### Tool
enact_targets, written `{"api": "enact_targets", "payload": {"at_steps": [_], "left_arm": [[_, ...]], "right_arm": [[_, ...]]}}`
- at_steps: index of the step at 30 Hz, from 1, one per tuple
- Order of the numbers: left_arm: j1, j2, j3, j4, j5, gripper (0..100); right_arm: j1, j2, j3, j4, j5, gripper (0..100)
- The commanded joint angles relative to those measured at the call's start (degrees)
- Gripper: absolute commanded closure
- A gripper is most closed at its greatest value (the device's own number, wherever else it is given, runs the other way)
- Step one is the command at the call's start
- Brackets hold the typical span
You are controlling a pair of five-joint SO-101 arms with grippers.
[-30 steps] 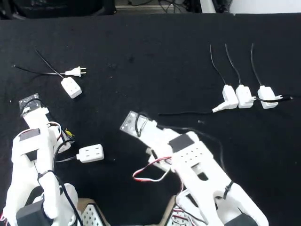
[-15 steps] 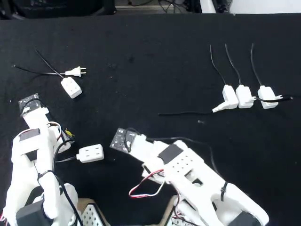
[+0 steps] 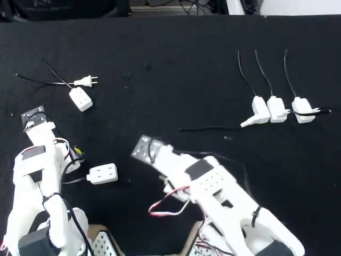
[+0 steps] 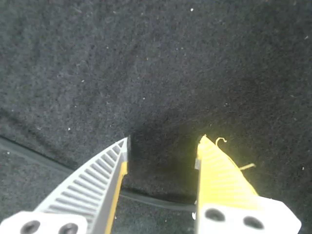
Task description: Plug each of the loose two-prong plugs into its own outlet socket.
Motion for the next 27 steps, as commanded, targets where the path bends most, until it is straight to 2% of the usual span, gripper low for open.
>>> {"api": "enact_targets", "payload": {"at_steps": [1,5,10,14,20,27], "left_arm": [[0.04,-1.41,-0.31,-0.53,0.26,77],[0.13,-1.32,-0.31,-0.53,0.26,77],[0.13,-1.23,-0.31,-0.53,0.26,77],[0.13,-1.14,-0.31,-0.53,0.26,77],[0.13,-1.14,-0.31,-0.53,0.26,77],[0.13,-1.23,-0.31,-0.53,0.26,77]], "right_arm": [[6.77,-0.40,-5.49,-1.41,-0.18,98.7],[11.43,-0.31,-2.24,-6.33,-0.18,97.5],[13.27,-0.31,-0.13,-7.91,2.99,87.4],[12.40,-0.40,-0.31,-7.91,3.52,91.0],[5.98,-0.40,0.75,-8.26,3.34,92.6],[5.63,-0.40,0.57,-7.91,3.34,92.4]]}}
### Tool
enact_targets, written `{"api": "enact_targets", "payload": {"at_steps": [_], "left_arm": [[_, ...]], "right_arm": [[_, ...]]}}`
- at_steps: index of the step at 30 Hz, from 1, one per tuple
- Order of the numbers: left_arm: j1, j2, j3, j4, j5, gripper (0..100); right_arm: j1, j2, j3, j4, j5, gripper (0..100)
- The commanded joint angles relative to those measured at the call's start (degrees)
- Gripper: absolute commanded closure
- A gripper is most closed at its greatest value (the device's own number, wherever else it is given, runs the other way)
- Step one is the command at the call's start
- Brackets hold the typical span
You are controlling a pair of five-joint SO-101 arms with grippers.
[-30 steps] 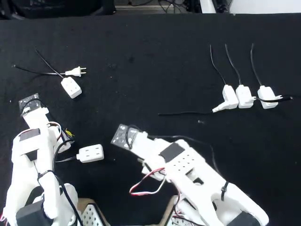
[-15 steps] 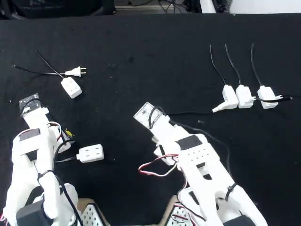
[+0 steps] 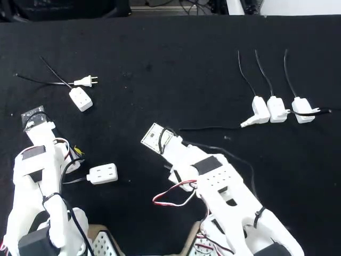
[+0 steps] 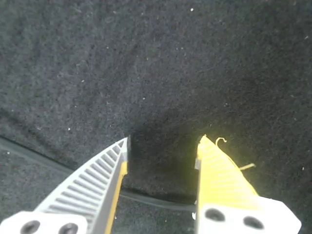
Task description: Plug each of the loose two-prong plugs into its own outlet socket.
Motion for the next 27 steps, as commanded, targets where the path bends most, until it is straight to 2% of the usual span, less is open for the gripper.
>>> {"api": "enact_targets", "payload": {"at_steps": [1,6,13,18,23,27], "left_arm": [[0.13,-1.23,-0.31,-0.53,0.26,77],[0.13,-1.32,-0.31,-0.53,0.26,77],[0.13,-1.23,-0.31,-0.53,0.26,77],[0.13,-1.23,-0.31,-0.53,0.26,77],[0.13,-1.23,-0.31,-0.53,0.26,77],[0.13,-1.32,-0.31,-0.53,0.26,77]], "right_arm": [[-1.23,-0.40,-0.31,-0.35,0.18,92.3],[-5.45,-0.57,-0.13,4.48,-2.64,91.7],[-11.16,-0.48,-0.04,4.48,-5.71,84.8],[-12.31,-0.75,-0.40,4.48,-5.71,87.7],[-12.04,-0.84,-1.36,5.19,-5.71,99.2],[-12.13,-0.84,-2.68,8.00,-5.71,98.8]]}}
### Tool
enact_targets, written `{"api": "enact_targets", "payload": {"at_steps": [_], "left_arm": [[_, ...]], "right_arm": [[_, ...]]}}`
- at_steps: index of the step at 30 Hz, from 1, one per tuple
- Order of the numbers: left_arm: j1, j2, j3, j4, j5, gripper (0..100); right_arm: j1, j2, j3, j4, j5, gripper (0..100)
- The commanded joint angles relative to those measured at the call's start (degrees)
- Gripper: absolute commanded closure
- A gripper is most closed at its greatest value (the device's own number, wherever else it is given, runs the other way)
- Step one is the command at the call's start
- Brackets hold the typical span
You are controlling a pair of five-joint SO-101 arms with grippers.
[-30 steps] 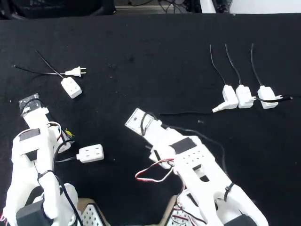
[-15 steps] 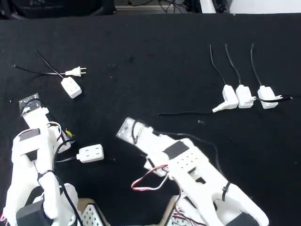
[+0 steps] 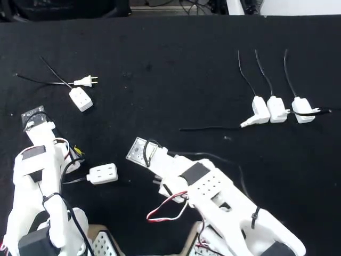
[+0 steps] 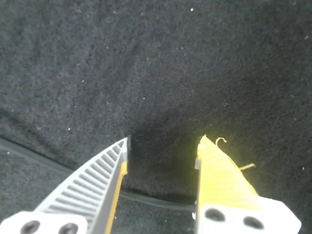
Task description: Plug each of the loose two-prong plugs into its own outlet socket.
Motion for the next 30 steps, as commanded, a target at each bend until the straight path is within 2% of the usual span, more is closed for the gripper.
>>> {"api": "enact_targets", "payload": {"at_steps": [1,6,10,25,30], "left_arm": [[0.13,-1.32,-0.31,-0.53,0.26,77],[0.13,-1.32,-0.31,-0.53,0.26,77],[0.31,-1.32,-0.31,-0.53,0.26,77],[0.48,-1.32,-0.40,-0.62,0.35,77],[0.48,-1.32,-0.40,-0.62,0.35,77]], "right_arm": [[-0.44,0.04,-2.59,2.73,-0.53,98.8],[7.38,0.04,-4.18,0.00,0.70,98.8],[8.35,0.04,-3.21,0.35,2.29,98.8],[-6.33,0.04,0.22,2.90,2.29,98.5],[-9.05,0.04,0.40,2.81,0.62,88.1]]}}
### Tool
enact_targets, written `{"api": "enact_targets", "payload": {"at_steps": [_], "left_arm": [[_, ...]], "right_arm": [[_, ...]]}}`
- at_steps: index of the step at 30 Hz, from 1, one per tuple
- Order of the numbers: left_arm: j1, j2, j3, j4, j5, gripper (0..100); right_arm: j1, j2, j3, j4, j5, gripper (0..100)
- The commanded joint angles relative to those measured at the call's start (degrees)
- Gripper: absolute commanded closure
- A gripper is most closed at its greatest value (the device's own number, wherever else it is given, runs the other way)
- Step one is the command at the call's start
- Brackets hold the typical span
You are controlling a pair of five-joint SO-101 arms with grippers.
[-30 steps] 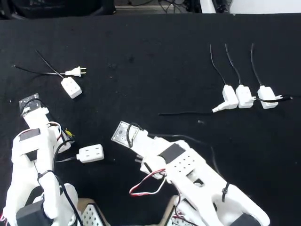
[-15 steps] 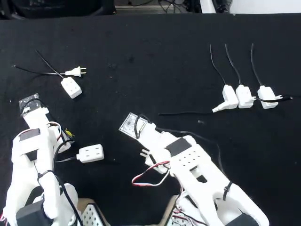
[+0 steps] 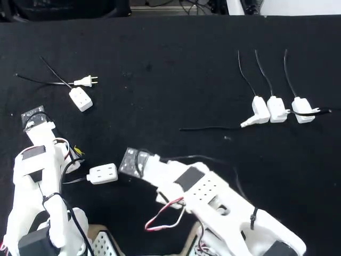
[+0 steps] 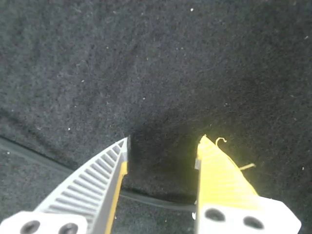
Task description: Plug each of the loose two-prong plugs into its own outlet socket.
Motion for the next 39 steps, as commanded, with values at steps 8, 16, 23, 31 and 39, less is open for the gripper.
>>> {"api": "enact_targets", "payload": {"at_steps": [8,16,23,31,39], "left_arm": [[0.48,-1.32,-0.31,-0.62,0.26,77],[0.48,-1.32,-0.31,-0.53,0.26,77],[0.48,-1.23,-0.31,-0.53,0.26,77],[0.48,-1.23,-0.31,-0.62,0.26,77],[0.48,-1.14,-0.31,-0.62,0.26,77]], "right_arm": [[-3.43,0.40,1.36,-3.16,-1.76,90.7],[-3.34,0.31,-0.22,-4.04,-1.85,90.4],[-0.62,0.31,-0.22,-4.57,-1.76,83.3],[0.88,0.40,0.84,-9.93,-1.85,89.0],[1.93,0.31,1.01,-10.73,-1.85,98.8]]}}
